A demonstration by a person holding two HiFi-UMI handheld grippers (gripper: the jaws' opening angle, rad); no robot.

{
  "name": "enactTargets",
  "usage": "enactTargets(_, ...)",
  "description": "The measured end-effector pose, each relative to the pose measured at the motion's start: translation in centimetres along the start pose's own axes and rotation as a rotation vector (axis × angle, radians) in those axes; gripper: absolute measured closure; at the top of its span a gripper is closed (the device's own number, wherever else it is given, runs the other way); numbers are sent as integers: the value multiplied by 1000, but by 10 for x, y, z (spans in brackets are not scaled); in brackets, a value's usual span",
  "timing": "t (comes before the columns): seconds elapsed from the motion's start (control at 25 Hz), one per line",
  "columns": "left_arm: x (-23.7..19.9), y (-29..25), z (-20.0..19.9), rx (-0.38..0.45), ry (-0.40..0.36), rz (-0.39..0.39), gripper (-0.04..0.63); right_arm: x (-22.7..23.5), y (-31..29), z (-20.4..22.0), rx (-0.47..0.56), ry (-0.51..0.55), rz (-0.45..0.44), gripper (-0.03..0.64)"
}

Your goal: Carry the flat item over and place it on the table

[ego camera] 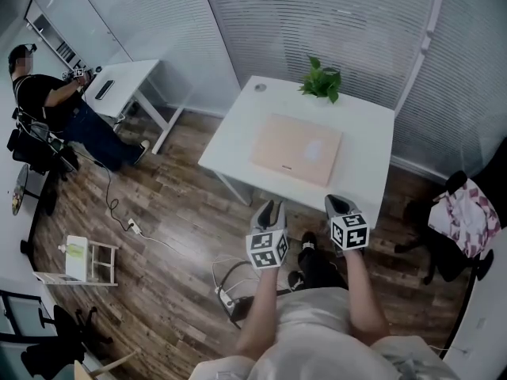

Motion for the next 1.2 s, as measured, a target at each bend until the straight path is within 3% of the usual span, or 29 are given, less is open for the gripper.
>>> enactTargets(0.16, -2, 10, -9, 53, -30, -38, 585, -4, 3, 0, 5, -19, -4, 614)
enactTargets(0.6, 18, 12, -8, 60, -13, 29, 588, -4, 13, 1, 20, -22, -23, 614)
enactTargets(1.2, 21, 8, -5, 22, -23, -5, 588, -6, 18, 1, 19, -7, -46, 614)
Point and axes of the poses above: the fingertips, and each gripper's own axes: y backward along the fingers, x to its right, z out of its underside, the point moved 5 cm from there along y, backward along the fingers, and after that the axes turned 1 degree about y, right-handed, at the moved point
